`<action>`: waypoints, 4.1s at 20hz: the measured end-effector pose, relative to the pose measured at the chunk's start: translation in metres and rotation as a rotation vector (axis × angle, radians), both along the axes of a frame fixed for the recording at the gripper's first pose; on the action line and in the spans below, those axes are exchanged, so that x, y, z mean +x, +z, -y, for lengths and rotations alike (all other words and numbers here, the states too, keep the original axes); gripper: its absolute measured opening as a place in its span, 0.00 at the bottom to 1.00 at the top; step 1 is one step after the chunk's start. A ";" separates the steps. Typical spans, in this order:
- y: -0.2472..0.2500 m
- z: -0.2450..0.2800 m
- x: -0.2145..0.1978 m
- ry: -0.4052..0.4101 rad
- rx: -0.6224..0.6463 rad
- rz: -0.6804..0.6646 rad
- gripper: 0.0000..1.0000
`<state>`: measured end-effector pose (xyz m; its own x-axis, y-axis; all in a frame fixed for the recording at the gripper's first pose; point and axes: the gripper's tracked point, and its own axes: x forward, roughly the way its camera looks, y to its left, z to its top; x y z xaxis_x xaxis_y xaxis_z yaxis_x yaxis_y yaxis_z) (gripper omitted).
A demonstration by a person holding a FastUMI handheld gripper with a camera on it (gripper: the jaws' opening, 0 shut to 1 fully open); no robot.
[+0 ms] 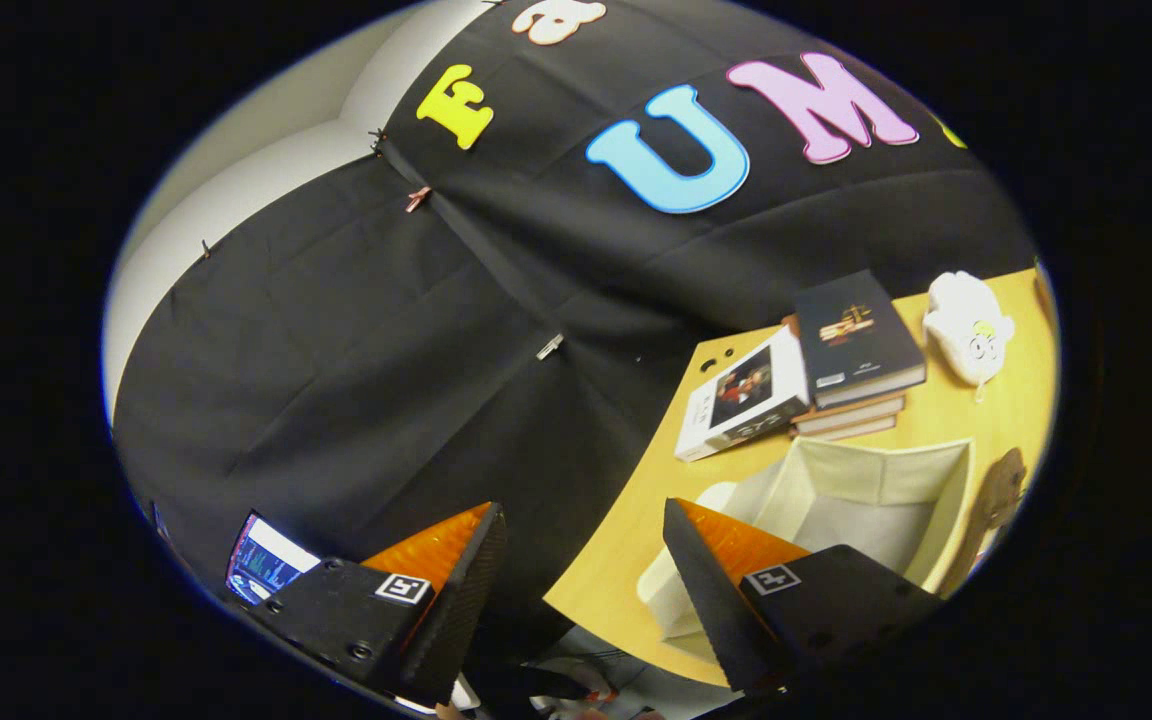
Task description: Open the storage box then place both shoes into the box .Put the left shoe in first, then the right shoe, with the right side of both shoes facing outward in a uniform manner.
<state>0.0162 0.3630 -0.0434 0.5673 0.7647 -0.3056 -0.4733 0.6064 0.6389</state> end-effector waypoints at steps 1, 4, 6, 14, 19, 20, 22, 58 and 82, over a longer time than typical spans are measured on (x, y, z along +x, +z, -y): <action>0.003 0.014 0.001 -0.023 -0.014 0.010 0.98; 0.010 0.060 0.007 -0.119 -0.059 0.056 0.98; 0.012 0.089 0.008 -0.178 -0.101 0.089 0.98; -0.028 0.206 0.009 -0.327 -0.389 0.157 0.98; -0.064 0.259 0.005 -0.401 -0.386 0.025 0.98; -0.073 0.269 0.004 -0.412 -0.396 0.007 0.98; -0.095 0.284 -0.004 -0.408 -0.402 -0.067 0.98; -0.320 0.349 0.063 -0.362 -0.650 -0.463 0.06; -0.078 0.248 0.019 -0.626 -0.143 -0.371 0.05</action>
<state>0.0353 0.1146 -0.1212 0.7241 0.2704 -0.6345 0.2201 0.7813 0.5841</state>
